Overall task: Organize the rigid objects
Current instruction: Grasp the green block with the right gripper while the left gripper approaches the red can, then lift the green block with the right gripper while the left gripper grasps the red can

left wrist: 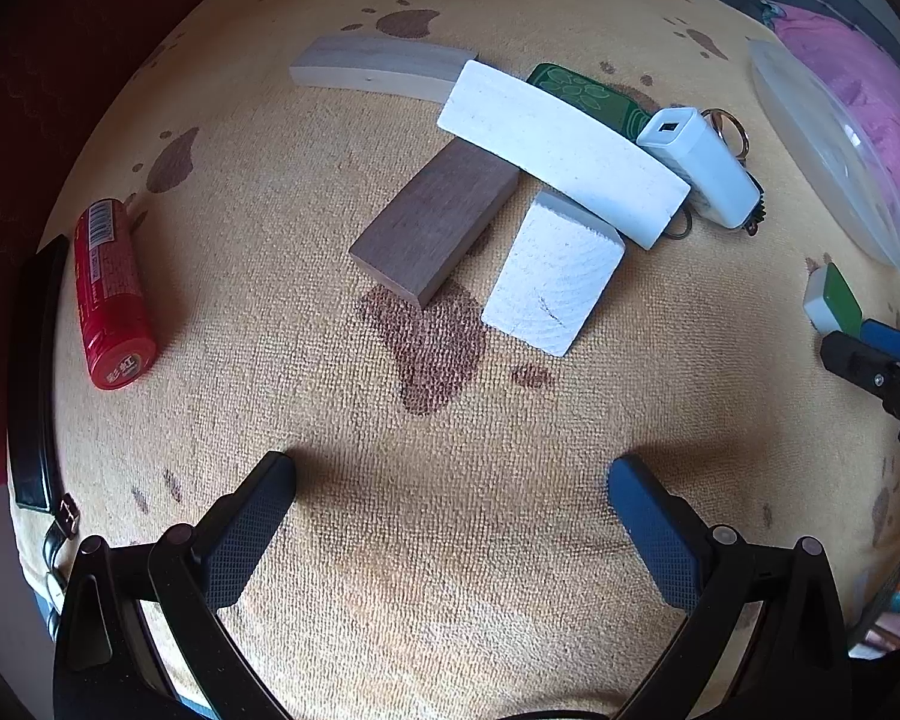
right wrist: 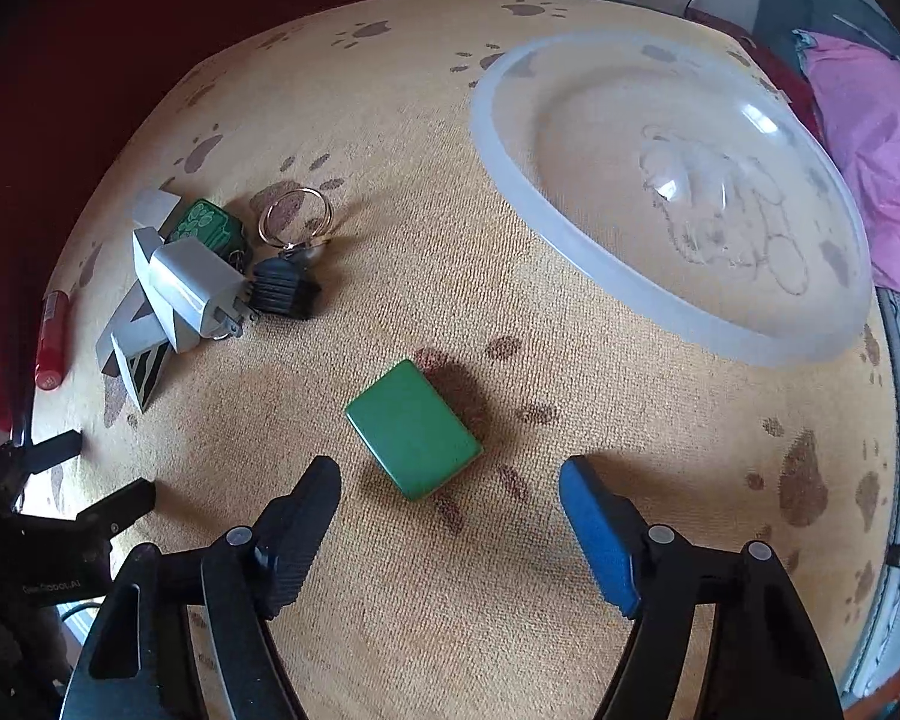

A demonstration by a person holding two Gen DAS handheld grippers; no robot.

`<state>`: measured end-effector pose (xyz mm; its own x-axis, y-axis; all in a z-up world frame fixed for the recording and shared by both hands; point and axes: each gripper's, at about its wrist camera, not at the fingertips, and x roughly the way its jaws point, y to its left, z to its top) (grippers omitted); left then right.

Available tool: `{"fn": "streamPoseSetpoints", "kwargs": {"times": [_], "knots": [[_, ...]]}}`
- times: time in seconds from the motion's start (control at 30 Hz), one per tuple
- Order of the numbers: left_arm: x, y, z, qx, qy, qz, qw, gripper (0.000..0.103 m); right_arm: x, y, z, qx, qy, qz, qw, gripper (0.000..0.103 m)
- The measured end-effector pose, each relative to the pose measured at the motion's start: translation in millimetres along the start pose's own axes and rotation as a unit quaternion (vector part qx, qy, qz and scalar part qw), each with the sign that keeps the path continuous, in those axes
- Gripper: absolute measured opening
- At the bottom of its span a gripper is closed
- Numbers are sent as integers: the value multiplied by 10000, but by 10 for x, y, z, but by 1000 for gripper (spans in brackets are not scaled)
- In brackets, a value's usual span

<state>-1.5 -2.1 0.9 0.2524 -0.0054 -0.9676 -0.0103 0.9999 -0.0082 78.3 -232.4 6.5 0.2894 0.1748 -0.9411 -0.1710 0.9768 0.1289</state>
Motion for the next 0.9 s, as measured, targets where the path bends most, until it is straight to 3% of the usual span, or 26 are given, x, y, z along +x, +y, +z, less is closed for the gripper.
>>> {"fn": "streamPoseSetpoints", "kwargs": {"times": [0.27,0.53,0.63,0.9], "knots": [[0,0,2,5,1,1,10000,103,156,211,190,-109,5,-99,9999,66],[-30,25,27,-52,34,-65,10000,103,170,163,125,-111,-83,-383,9992,36],[-87,142,83,-236,-8,-142,9996,97,94,19,48,-19,-93,-299,9995,34],[-318,782,208,-1220,-313,-27,9920,94,8,-123,-71,119,-92,-189,9997,33]]}}
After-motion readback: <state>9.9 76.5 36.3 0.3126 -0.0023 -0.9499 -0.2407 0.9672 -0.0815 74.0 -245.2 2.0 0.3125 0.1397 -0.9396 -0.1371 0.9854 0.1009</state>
